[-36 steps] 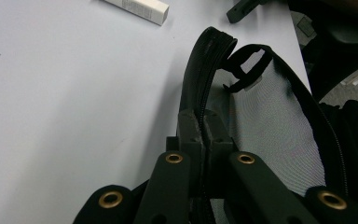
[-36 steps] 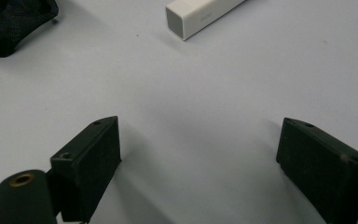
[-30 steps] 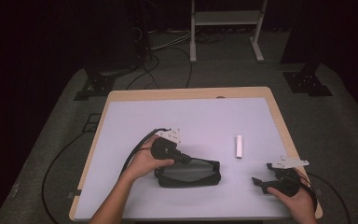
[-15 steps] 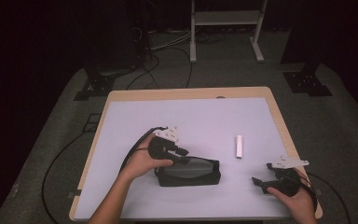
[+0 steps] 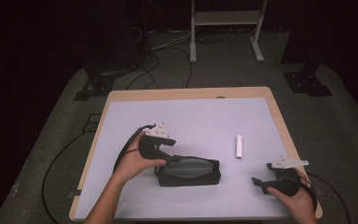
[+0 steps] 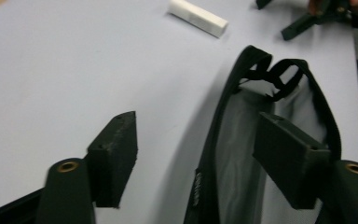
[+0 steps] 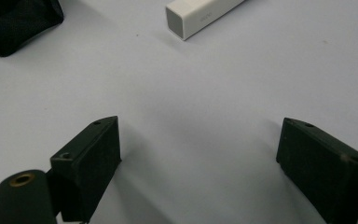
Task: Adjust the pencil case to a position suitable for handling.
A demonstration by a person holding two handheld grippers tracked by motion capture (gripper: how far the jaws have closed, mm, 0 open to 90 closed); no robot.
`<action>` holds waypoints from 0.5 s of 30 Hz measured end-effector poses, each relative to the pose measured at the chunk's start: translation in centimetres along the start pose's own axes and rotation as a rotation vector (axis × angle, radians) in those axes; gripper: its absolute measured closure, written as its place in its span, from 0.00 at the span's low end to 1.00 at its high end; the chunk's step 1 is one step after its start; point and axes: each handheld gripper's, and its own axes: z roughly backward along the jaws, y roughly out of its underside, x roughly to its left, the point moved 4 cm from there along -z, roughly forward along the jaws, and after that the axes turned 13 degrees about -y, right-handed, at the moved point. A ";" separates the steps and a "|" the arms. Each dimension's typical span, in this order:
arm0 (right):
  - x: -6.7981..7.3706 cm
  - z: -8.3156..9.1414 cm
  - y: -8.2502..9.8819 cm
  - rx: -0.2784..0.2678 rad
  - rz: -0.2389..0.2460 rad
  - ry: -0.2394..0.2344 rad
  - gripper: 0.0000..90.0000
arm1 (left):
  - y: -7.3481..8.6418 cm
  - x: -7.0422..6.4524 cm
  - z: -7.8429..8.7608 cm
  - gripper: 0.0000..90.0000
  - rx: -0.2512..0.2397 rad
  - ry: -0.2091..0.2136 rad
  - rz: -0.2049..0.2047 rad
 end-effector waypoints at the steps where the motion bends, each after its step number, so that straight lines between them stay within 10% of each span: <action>1: 0.0 0.0 0.0 0.000 -0.001 0.000 0.14 | 0.1 0.1 0.2 0.30 -0.001 -0.009 0.010; 15: 0.0 0.0 0.0 0.002 0.001 0.002 0.14 | 2.2 1.6 3.1 0.22 -0.013 -0.100 0.090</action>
